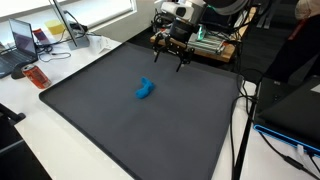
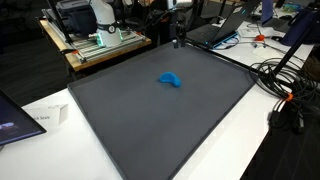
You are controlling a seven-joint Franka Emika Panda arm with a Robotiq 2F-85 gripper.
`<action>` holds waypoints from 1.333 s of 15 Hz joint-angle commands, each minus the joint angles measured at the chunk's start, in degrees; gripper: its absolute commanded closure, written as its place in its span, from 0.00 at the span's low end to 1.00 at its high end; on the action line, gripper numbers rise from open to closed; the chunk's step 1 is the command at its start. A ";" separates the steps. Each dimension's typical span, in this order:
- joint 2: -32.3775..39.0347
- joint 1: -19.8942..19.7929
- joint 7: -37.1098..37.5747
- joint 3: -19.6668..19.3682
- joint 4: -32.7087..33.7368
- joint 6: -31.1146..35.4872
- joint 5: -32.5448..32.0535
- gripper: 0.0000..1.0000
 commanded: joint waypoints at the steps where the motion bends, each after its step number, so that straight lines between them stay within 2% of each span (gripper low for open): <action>1: 2.74 1.95 6.72 -2.05 5.47 4.70 0.14 0.00; 2: 3.09 1.83 8.64 -2.13 6.34 5.00 0.67 0.00; 3: 1.74 5.56 10.24 -6.91 7.12 2.99 3.37 0.00; 4: 3.13 1.94 12.65 -3.04 7.78 4.45 2.79 0.00; 9: 6.12 1.66 19.48 -3.17 12.57 5.71 8.60 0.00; 10: 6.00 4.84 19.65 -7.22 14.01 5.18 11.69 0.00; 14: 9.81 5.89 21.15 -10.74 20.44 9.26 17.93 0.00; 20: 16.39 4.35 21.90 -11.89 32.81 17.86 27.41 0.00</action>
